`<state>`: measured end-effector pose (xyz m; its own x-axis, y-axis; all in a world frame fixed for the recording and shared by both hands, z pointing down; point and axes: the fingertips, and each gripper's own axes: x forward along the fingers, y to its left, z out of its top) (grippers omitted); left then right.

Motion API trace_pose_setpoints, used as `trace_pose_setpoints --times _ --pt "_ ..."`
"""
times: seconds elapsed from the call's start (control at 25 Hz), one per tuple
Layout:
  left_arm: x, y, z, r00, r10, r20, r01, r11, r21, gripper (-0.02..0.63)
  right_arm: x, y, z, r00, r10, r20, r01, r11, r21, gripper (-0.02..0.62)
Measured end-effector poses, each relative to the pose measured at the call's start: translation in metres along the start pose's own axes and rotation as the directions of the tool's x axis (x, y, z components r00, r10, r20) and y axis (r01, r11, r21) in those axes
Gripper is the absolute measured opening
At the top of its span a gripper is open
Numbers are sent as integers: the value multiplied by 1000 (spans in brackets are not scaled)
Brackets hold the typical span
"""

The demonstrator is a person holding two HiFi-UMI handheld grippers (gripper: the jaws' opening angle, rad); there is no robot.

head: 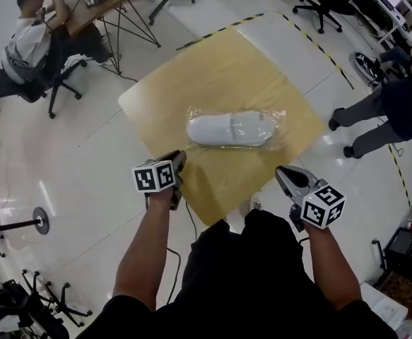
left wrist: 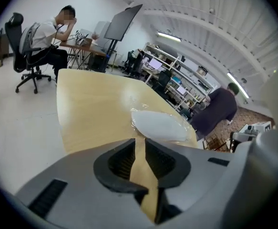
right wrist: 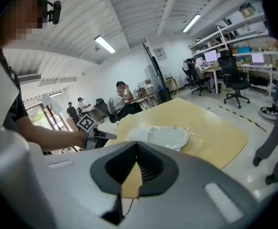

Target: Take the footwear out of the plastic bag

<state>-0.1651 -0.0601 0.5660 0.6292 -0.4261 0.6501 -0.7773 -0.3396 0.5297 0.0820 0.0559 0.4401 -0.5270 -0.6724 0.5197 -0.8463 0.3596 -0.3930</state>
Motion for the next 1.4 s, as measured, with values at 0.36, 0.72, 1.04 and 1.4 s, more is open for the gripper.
trace_pose_setpoints --times 0.36,0.72,1.04,1.4 --pt "38 16 2 999 45 -3 -45 993 -105 84 50 -76 28 999 2 -43 -2 1000 -16 14" --pt "45 -3 -16 996 40 -76 -48 993 -107 6 130 -116 25 978 -22 -208 -49 943 -330 84" --pt "24 -25 -38 997 -52 -53 37 967 -251 6 222 -68 19 922 -19 -387 -246 742 -624 77" --pt "2 -35 -56 988 -151 29 150 901 -407 6 251 -66 3 887 43 -460 -289 828 -481 75"
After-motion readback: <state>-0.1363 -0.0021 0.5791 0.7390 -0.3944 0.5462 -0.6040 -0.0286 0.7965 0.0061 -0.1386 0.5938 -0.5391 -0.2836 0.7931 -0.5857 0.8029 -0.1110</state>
